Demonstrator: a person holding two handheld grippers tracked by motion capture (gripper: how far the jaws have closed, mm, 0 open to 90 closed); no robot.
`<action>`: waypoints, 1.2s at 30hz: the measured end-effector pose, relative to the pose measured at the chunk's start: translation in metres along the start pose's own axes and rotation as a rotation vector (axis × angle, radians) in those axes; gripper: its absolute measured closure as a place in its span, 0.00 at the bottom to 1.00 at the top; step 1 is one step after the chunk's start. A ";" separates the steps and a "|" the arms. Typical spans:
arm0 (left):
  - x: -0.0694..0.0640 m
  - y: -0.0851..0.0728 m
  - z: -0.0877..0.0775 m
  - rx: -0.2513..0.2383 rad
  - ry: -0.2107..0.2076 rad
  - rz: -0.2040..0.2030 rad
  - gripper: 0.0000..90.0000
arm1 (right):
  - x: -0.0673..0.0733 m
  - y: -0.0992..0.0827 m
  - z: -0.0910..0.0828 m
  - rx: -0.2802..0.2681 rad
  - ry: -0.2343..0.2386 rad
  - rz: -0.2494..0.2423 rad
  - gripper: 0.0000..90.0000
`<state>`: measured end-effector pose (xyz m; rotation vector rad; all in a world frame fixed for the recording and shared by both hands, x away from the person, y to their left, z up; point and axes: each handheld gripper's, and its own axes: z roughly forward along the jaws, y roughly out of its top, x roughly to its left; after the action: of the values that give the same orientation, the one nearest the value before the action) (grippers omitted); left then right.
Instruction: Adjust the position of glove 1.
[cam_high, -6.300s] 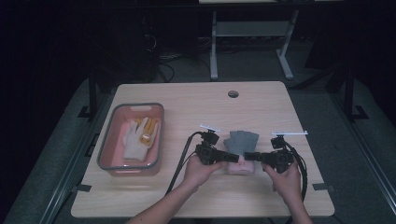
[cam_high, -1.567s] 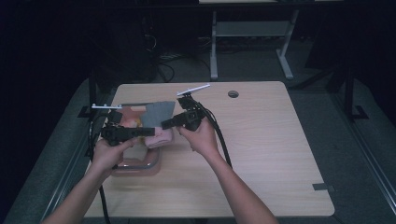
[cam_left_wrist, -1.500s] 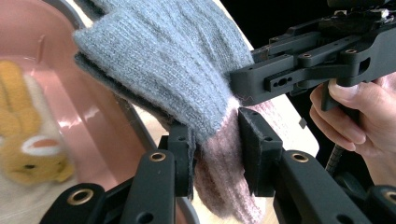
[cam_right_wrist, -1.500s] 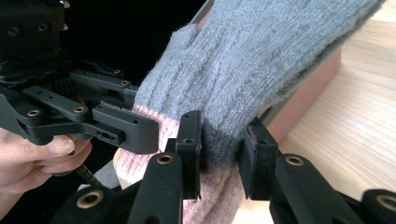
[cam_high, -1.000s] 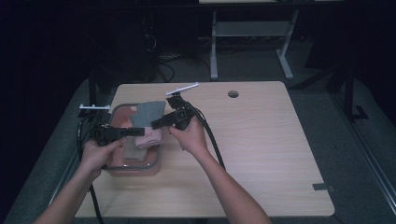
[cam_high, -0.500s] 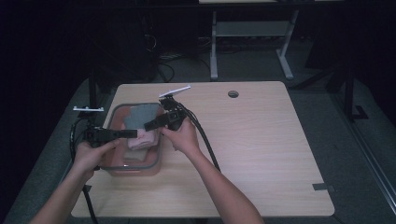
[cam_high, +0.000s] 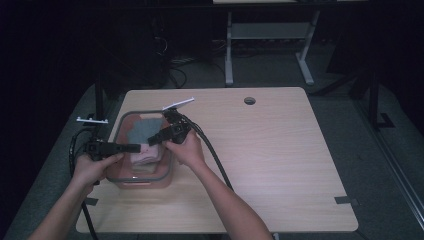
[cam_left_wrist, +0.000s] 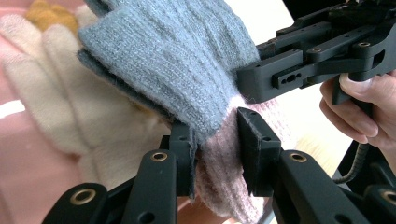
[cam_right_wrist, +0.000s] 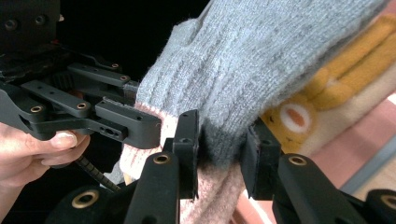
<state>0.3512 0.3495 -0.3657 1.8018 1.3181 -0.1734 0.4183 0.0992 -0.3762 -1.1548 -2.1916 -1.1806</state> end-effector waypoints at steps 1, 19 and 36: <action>0.001 -0.001 0.000 -0.001 0.004 -0.003 0.77 | 0.000 0.000 0.001 0.005 0.001 0.001 0.77; 0.008 -0.008 0.007 0.030 0.058 0.002 0.77 | -0.001 -0.002 0.014 0.045 -0.049 -0.014 0.76; 0.019 -0.010 0.018 0.103 0.186 0.050 0.68 | 0.002 -0.003 -0.005 0.031 -0.105 -0.048 0.77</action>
<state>0.3577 0.3505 -0.3924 1.9749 1.4138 -0.0474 0.4150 0.0952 -0.3738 -1.1829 -2.3195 -1.1241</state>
